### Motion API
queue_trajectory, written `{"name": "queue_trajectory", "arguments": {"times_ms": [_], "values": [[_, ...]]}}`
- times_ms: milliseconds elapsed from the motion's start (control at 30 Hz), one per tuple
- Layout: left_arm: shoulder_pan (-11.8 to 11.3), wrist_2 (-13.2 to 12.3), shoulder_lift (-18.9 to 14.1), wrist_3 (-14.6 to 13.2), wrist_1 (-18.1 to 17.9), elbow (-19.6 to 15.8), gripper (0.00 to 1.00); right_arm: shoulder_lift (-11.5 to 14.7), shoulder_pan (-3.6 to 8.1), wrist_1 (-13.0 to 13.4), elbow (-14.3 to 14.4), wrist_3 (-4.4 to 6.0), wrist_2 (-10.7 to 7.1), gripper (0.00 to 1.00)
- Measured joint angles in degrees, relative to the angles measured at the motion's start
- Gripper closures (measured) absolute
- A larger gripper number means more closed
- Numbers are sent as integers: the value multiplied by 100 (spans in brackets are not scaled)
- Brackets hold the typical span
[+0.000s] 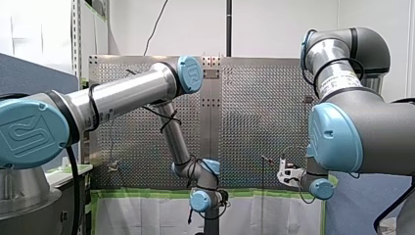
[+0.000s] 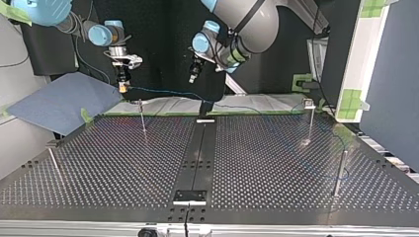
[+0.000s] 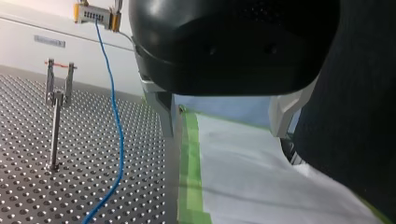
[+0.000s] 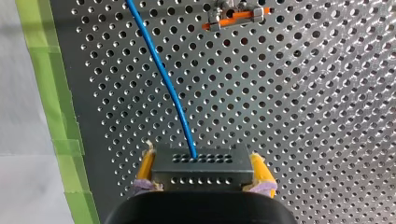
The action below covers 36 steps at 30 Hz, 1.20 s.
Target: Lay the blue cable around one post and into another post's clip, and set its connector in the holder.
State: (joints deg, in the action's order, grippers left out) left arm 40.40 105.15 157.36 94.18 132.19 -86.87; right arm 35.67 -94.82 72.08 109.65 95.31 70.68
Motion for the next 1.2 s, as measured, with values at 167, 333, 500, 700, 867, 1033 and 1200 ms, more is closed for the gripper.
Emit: {"name": "queue_trajectory", "arguments": {"times_ms": [167,333,500,700,867,1033,1200], "values": [[42,234,0,-176,184,160,0,2,-4,0,0,-7,-1,100],[65,455,-7,-236,224,247,0,2,-6,0,0,-16,-2,100],[114,601,-7,-268,227,380,0,2,-10,0,0,-25,-5,100],[214,638,-9,-314,229,570,0,1,-11,0,0,-28,-3,100],[274,635,-9,-330,235,644,0,1,-13,0,0,-41,-2,100],[288,656,-4,-324,235,710,0,2,-16,0,0,-45,-7,100],[284,851,-2,-313,290,881,0,3,-22,-25,0,-63,-3,100]]}}
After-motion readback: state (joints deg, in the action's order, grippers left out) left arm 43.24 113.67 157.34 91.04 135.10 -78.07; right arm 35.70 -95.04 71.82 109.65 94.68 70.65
